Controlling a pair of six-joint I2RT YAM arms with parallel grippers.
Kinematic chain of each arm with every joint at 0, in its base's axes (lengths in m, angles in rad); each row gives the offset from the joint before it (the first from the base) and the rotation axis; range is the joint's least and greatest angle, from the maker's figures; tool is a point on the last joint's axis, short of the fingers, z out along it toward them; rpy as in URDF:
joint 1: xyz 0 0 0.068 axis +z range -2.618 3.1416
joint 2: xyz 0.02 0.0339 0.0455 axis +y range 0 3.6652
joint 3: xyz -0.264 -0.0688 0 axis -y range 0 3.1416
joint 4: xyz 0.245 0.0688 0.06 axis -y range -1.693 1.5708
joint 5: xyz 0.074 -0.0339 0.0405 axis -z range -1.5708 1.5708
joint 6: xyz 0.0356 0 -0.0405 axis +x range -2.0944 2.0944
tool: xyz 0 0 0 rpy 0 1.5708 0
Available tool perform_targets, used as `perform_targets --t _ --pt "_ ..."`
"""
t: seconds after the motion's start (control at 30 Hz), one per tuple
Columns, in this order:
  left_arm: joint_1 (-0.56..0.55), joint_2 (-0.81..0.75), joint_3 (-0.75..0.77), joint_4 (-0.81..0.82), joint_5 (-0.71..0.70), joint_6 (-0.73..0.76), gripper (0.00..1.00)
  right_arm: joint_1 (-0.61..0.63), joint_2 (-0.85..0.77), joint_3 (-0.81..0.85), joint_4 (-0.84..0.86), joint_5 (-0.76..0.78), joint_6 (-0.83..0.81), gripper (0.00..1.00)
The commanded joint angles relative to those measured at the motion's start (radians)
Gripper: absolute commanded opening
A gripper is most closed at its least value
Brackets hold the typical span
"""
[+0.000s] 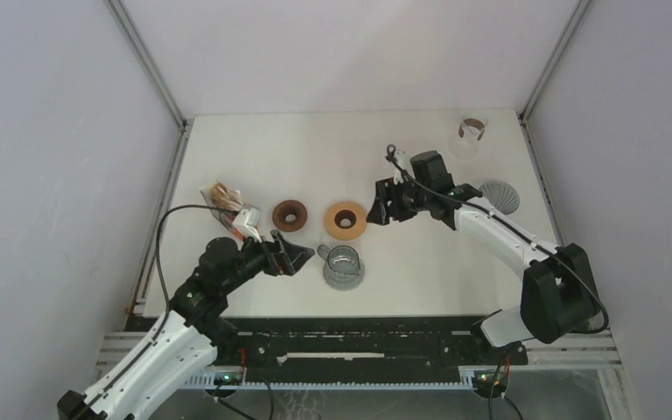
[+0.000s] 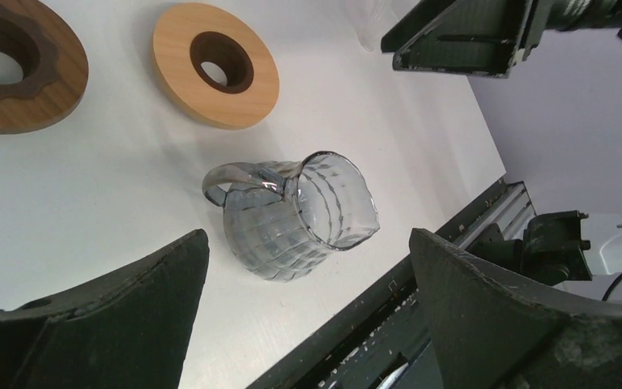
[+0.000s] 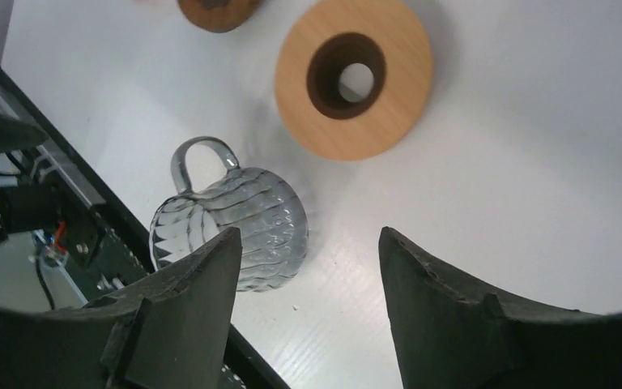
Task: Place the coffee filter in the dripper
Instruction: Place the coffee server at the center of the board, then pick up the dripper holder from the center of the board.
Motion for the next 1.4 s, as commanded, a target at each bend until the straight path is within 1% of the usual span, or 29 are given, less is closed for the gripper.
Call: perform_targets --t 0.0,0.17,0.33,0.47,0.83,0.93,1.1,1.23,1.37 --pt "-0.006 0.034 -0.024 0.118 -0.021 -0.022 0.99 -0.040 -0.002 -0.060 0.156 -0.042 0.195 0.72" --pt "-0.006 0.058 -0.045 0.148 -0.063 -0.061 1.00 -0.075 0.026 -0.137 0.279 -0.027 0.313 0.72" --pt "-0.006 0.061 -0.049 0.152 -0.084 -0.062 1.00 -0.077 0.075 -0.203 0.423 -0.009 0.446 0.72" --pt "-0.006 0.068 -0.050 0.152 -0.088 -0.061 1.00 -0.074 0.126 -0.242 0.533 0.016 0.517 0.72" --pt "-0.006 0.069 -0.048 0.152 -0.131 -0.076 1.00 -0.076 0.318 -0.270 0.731 0.039 0.671 0.70" --pt "-0.006 0.069 -0.045 0.148 -0.134 -0.074 1.00 -0.074 0.361 -0.271 0.787 0.019 0.704 0.69" --pt "-0.007 0.079 -0.042 0.146 -0.138 -0.076 1.00 -0.069 0.434 -0.267 0.858 -0.008 0.754 0.65" --pt "-0.006 0.078 -0.038 0.144 -0.135 -0.074 1.00 -0.055 0.471 -0.249 0.877 -0.001 0.772 0.63" --pt "-0.006 0.075 -0.033 0.138 -0.132 -0.074 1.00 -0.050 0.512 -0.242 0.921 -0.013 0.808 0.54"
